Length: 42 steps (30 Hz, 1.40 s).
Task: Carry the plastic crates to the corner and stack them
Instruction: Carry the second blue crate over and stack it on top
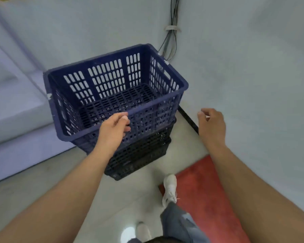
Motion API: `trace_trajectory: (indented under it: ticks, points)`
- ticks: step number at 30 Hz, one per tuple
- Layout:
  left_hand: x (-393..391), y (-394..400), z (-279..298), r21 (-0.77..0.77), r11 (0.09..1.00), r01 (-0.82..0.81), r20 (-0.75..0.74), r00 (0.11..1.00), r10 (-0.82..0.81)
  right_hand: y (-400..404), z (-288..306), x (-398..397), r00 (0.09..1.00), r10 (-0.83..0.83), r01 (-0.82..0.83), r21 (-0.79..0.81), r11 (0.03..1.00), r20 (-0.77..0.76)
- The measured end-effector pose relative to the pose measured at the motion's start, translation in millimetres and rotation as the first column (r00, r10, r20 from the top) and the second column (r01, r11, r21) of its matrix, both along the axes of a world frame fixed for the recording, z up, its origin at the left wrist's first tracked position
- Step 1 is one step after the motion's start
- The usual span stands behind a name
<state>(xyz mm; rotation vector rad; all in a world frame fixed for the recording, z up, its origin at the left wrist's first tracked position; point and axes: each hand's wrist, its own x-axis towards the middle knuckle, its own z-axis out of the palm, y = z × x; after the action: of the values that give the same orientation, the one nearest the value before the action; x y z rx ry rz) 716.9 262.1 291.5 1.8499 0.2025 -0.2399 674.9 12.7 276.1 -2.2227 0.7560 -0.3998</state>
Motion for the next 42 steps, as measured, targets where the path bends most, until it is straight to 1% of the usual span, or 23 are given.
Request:
trace_trajectory:
  ticks: [5, 8, 10, 15, 19, 23, 26, 30, 35, 42]
  points:
    - [-61, -37, -22, -0.016, 0.98, 0.196, -0.054, 0.979, -0.196, -3, -10, -113, 0.974, -0.216, 0.219, 0.045, 0.975, -0.07]
    - [-102, -67, -28, -0.048, 0.945, 0.324, -0.066, 0.943, -0.327, -15, -11, -179, 0.937, -0.338, 0.343, 0.04, 0.939, -0.089]
    - [-128, -82, -29, -0.078, 0.922, 0.38, -0.065, 0.921, -0.385, -24, -11, -218, 0.905, -0.415, 0.42, 0.042, 0.906, -0.093]
    - [-197, -109, -27, -0.08, 0.862, 0.501, -0.038, 0.862, -0.505, -30, -12, -315, 0.837, -0.542, 0.546, 0.067, 0.835, -0.077]
    - [-275, -129, -26, -0.063, 0.81, 0.583, -0.02, 0.81, -0.585, -25, -12, -414, 0.788, -0.613, 0.616, 0.095, 0.782, -0.059]
    - [-385, -150, -25, -0.077, 0.707, 0.703, -0.05, 0.706, -0.707, -16, -14, -533, 0.736, -0.676, 0.676, 0.1, 0.73, -0.046]
    - [-469, -162, -29, -0.079, 0.608, 0.79, -0.055, 0.605, -0.794, -6, -15, -616, 0.675, -0.737, 0.735, 0.112, 0.669, -0.036]
    - [-563, -180, -29, -0.095, 0.483, 0.87, -0.045, 0.481, -0.876, 6, -12, -714, 0.566, -0.823, 0.822, 0.104, 0.56, -0.037]
    - [-651, -206, -22, -0.11, 0.368, 0.923, -0.025, 0.368, -0.93, 12, -7, -815, 0.456, -0.886, 0.89, 0.08, 0.45, -0.083]
    - [-743, -259, -28, -0.078, 0.186, 0.979, -0.028, 0.184, -0.982, 11, -11, -914, 0.218, -0.975, 0.967, 0.148, 0.209, -0.049]
